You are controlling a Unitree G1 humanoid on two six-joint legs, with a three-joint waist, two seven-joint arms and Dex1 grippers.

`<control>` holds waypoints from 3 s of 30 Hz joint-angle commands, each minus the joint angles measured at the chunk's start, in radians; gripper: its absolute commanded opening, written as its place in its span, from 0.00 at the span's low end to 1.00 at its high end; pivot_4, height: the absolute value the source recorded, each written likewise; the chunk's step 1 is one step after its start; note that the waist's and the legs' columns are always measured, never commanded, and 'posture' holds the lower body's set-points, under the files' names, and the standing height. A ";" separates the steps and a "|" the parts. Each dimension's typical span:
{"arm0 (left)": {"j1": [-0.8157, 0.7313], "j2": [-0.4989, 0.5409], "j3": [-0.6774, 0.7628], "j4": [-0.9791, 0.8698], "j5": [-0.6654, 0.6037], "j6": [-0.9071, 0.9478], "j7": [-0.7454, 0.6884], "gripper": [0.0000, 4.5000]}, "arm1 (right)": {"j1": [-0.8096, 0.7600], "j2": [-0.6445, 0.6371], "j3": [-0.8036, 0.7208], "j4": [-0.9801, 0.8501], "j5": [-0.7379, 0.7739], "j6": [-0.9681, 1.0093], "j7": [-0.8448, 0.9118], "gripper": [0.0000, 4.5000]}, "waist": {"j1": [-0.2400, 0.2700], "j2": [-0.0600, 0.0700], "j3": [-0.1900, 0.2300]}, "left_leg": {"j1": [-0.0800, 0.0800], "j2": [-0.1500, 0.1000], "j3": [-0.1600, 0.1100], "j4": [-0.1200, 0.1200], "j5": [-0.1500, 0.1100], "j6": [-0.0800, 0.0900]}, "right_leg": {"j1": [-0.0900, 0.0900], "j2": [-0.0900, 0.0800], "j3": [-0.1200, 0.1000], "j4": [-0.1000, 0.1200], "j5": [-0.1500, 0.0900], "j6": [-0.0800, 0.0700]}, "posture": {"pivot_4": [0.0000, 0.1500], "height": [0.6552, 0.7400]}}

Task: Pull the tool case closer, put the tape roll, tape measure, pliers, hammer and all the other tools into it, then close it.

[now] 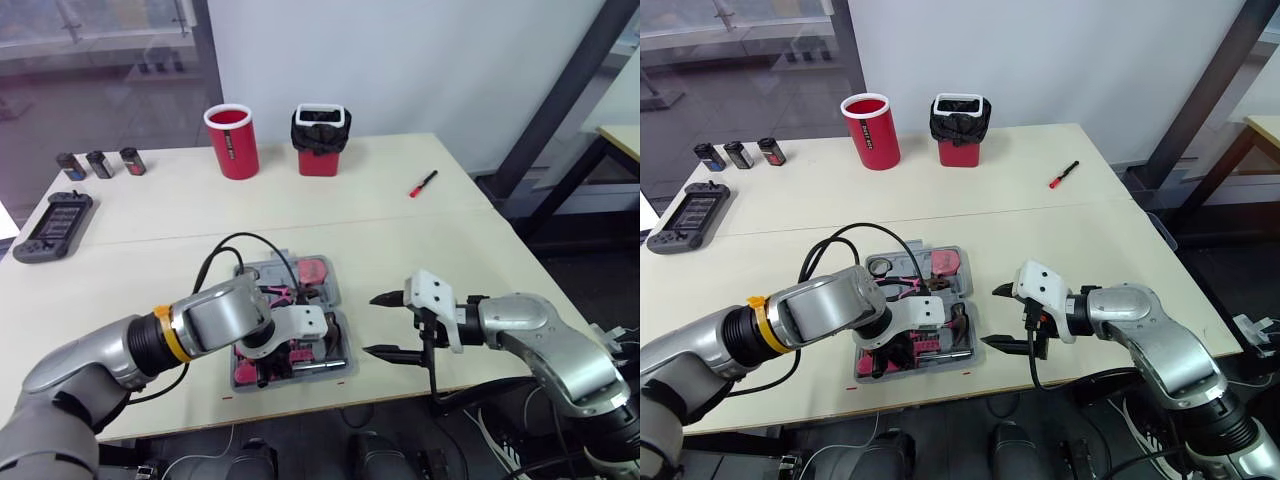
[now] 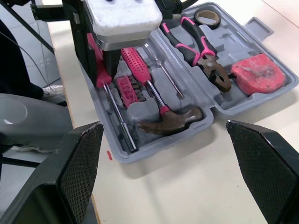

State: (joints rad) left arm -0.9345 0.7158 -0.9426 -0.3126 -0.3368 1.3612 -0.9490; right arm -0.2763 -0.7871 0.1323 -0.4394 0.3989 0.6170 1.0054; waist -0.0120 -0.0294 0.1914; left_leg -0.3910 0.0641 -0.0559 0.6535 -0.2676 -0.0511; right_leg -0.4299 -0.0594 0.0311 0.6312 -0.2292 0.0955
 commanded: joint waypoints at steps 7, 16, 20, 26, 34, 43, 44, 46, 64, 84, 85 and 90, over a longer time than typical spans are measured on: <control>0.015 -0.016 -0.001 -0.008 0.002 -0.017 0.009 0.09 | -0.002 -0.014 -0.023 -0.065 0.014 -0.028 -0.002 1.00 | -0.024 0.008 0.004 | 0.001 -0.023 -0.038 -0.006 0.008 0.001 | 0.020 -0.019 -0.029 0.000 -0.008 0.008 | 1.00 0.98; 0.028 -0.018 0.006 -0.006 0.003 -0.032 0.013 0.09 | 0.000 -0.024 -0.017 -0.060 0.008 -0.027 -0.003 1.00 | -0.009 0.017 0.007 | -0.001 -0.063 -0.093 -0.024 0.030 -0.006 | 0.032 -0.030 -0.032 0.015 -0.031 0.015 | 1.00 0.98; 0.028 -0.016 0.006 -0.013 0.006 -0.053 0.007 0.09 | -0.001 -0.025 -0.011 -0.057 0.005 -0.029 -0.004 1.00 | -0.005 0.017 0.008 | -0.001 -0.063 -0.088 -0.024 0.030 -0.006 | 0.031 -0.030 -0.028 0.015 -0.031 0.015 | 1.00 0.98; 0.025 -0.009 0.011 -0.023 0.008 -0.089 -0.010 0.51 | 0.004 -0.023 -0.005 -0.057 -0.004 -0.030 -0.006 1.00 | -0.004 0.017 0.008 | -0.001 -0.063 -0.086 -0.024 0.030 -0.006 | 0.030 -0.030 -0.027 0.015 -0.032 0.013 | 1.00 0.98; 0.006 0.014 0.052 -0.027 0.011 -0.101 -0.038 0.98 | 0.007 -0.018 0.000 -0.053 -0.009 -0.031 -0.011 1.00 | -0.002 0.017 0.008 | -0.001 -0.063 -0.086 -0.022 0.030 -0.007 | 0.030 -0.030 -0.026 0.015 -0.034 0.014 | 1.00 0.98; 0.014 0.132 0.233 -0.052 -0.054 -0.105 -0.107 0.98 | 0.011 -0.016 -0.002 -0.060 -0.011 -0.028 -0.023 1.00 | -0.006 0.017 0.008 | -0.001 -0.063 -0.083 -0.024 0.030 -0.007 | 0.027 -0.030 -0.022 0.015 -0.033 0.016 | 1.00 0.98; 0.029 0.148 0.278 -0.053 -0.069 -0.112 -0.112 0.98 | 0.012 -0.016 -0.003 -0.060 -0.010 -0.028 -0.025 1.00 | -0.005 0.017 0.008 | -0.002 -0.063 -0.083 -0.025 0.030 -0.007 | 0.027 -0.030 -0.022 0.015 -0.033 0.016 | 1.00 0.98; 0.071 0.166 0.361 -0.062 -0.092 -0.147 -0.112 0.98 | 0.016 -0.018 -0.006 -0.063 -0.010 -0.027 -0.028 1.00 | -0.005 0.017 0.008 | -0.002 -0.063 -0.082 -0.025 0.030 -0.007 | 0.026 -0.030 -0.022 0.015 -0.032 0.016 | 1.00 0.98; 0.726 -0.022 0.728 -0.081 -0.093 -0.680 0.043 0.01 | 0.031 -0.025 -0.014 -0.058 -0.009 -0.028 -0.038 1.00 | -0.001 0.017 0.008 | -0.001 -0.063 -0.076 -0.024 0.030 -0.007 | 0.026 -0.030 -0.014 0.015 -0.032 0.011 | 1.00 0.98; 0.812 -0.060 0.511 0.228 0.297 -1.055 0.060 0.01 | 0.011 -0.045 -0.024 -0.052 -0.003 -0.009 -0.026 1.00 | 0.001 0.018 0.007 | 0.000 -0.063 -0.075 -0.025 0.030 -0.007 | 0.025 -0.029 -0.013 0.015 -0.032 0.011 | 1.00 0.98; 0.807 -0.059 0.500 0.248 0.320 -1.065 0.064 0.01 | 0.010 -0.045 -0.023 -0.051 -0.004 -0.009 -0.025 1.00 | 0.001 0.019 0.006 | 0.000 -0.063 -0.075 -0.024 0.030 -0.007 | 0.026 -0.029 -0.013 0.015 -0.032 0.011 | 1.00 0.98; 0.802 -0.068 0.499 0.298 0.347 -1.105 0.064 0.01 | 0.007 -0.046 -0.021 -0.048 -0.006 -0.009 -0.025 1.00 | -0.006 0.023 -0.003 | 0.002 -0.063 -0.075 -0.026 0.030 -0.007 | 0.027 -0.029 -0.013 0.015 -0.034 0.013 | 1.00 0.98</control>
State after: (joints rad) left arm -0.1733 0.6329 -0.3995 -0.1158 -0.0535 0.2199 -0.8835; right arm -0.2524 -0.8254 0.1388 -0.4716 0.3865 0.6117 0.9781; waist -0.0175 -0.0062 0.1884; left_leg -0.3886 0.0014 -0.1310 0.6276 -0.2375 -0.0582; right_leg -0.4032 -0.0884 0.0183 0.6457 -0.2637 0.1098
